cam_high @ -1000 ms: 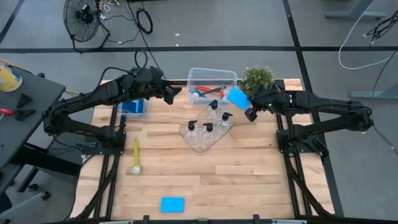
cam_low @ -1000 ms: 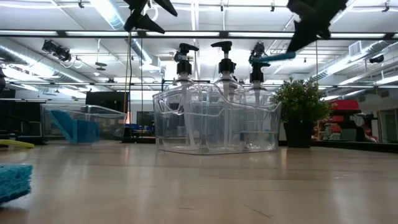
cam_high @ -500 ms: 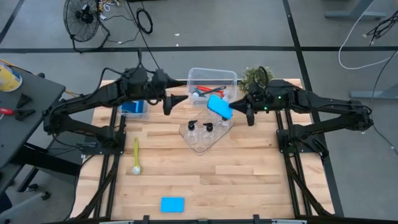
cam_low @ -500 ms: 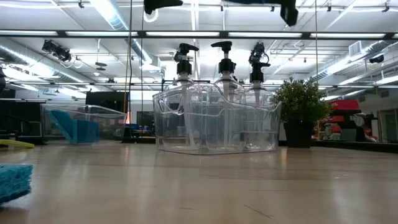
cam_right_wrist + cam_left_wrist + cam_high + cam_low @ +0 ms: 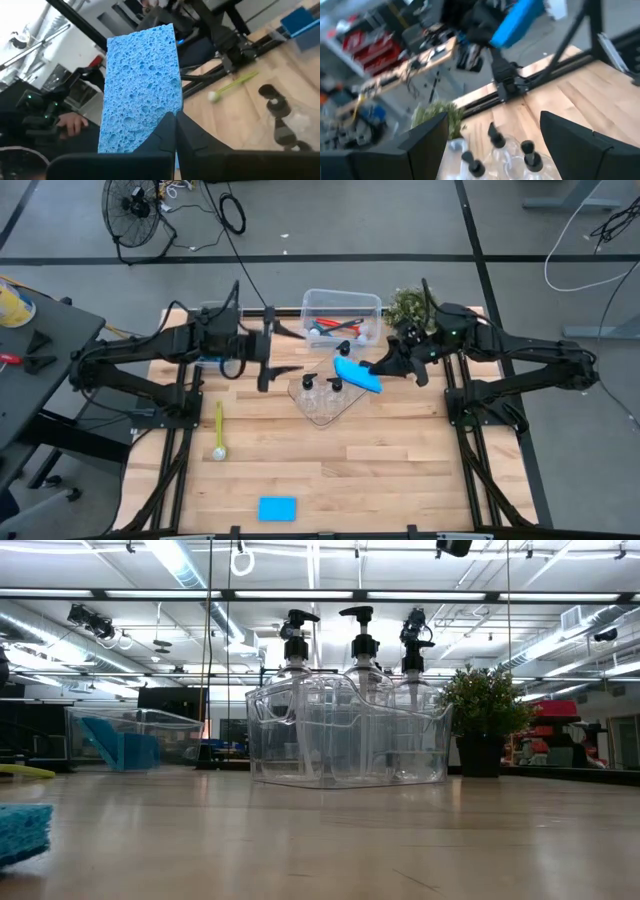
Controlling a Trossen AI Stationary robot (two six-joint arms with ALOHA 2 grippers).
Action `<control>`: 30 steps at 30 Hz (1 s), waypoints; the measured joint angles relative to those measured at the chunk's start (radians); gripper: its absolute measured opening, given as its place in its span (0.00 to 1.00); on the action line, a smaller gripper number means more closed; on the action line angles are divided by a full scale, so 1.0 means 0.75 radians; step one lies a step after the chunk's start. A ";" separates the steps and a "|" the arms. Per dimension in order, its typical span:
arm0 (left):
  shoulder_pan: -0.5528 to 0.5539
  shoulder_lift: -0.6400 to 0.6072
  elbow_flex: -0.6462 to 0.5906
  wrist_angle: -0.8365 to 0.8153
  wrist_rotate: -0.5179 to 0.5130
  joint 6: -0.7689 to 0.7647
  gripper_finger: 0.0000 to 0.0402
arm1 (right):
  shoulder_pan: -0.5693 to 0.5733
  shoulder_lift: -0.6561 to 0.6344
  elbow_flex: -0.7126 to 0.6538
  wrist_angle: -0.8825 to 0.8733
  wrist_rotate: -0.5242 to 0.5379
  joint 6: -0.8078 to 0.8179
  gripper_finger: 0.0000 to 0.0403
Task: Pick & Place Kitchen Sink Supplies
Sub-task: Put the blue sponge wipe into the left transparent bin
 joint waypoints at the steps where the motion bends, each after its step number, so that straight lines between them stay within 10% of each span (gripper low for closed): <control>1: -0.019 0.000 0.000 0.005 0.000 0.041 0.78 | 0.000 0.009 0.000 0.007 -0.007 0.015 0.00; 30: -0.237 0.125 0.001 0.083 0.009 0.100 0.78 | 0.000 0.396 -0.001 0.313 -0.205 0.169 0.00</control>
